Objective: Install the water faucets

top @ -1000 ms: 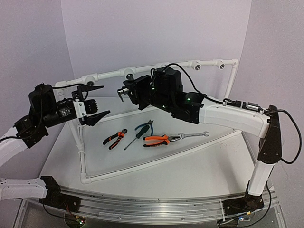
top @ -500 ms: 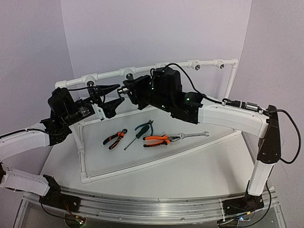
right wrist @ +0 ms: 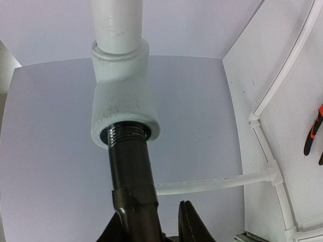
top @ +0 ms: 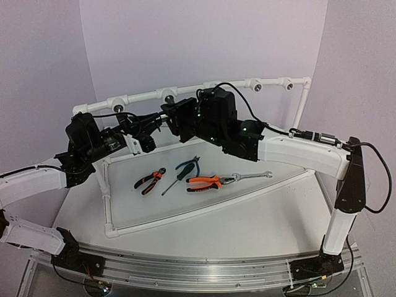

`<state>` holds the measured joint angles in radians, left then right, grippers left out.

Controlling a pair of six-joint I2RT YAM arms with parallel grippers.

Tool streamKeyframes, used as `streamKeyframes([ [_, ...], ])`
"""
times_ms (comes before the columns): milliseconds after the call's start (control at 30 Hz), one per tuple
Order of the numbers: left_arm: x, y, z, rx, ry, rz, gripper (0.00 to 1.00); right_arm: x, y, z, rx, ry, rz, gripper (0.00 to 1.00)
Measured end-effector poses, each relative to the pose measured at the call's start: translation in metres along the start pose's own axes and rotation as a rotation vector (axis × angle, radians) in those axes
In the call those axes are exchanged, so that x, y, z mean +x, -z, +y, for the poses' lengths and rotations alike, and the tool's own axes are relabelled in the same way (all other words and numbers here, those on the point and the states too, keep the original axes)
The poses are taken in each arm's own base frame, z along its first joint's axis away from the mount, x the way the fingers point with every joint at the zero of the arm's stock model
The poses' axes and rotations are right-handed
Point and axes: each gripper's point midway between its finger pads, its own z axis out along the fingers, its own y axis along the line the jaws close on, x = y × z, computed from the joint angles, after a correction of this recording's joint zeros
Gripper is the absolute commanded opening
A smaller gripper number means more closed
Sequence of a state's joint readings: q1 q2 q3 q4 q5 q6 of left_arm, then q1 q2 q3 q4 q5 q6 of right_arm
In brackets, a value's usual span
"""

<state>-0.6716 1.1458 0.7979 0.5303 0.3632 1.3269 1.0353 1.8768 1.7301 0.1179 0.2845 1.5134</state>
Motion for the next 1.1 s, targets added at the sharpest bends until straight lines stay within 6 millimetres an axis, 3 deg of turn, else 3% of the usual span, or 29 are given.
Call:
streamKeyframes([
  [233, 0.002, 0.001, 0.000, 0.001, -0.009, 0.001, 0.00, -0.001, 0.000, 0.000, -0.001, 0.000, -0.002, 0.02],
  [400, 0.002, 0.001, 0.001, 0.003, -0.004, -0.008, 0.00, 0.000, 0.000, 0.000, -0.003, 0.001, -0.002, 0.24],
  [567, 0.003, 0.001, 0.001, 0.007, 0.013, -0.017, 0.00, -0.001, 0.000, 0.002, -0.008, 0.004, -0.007, 0.36],
  [933, 0.012, 0.002, 0.005, 0.010, 0.026, 0.009, 0.00, -0.049, -0.003, 0.004, -0.018, 0.009, -0.143, 0.54],
  [1100, 0.013, 0.001, 0.006, 0.012, 0.036, 0.010, 0.00, -0.061, -0.001, -0.006, 0.004, 0.021, -0.168, 0.61],
])
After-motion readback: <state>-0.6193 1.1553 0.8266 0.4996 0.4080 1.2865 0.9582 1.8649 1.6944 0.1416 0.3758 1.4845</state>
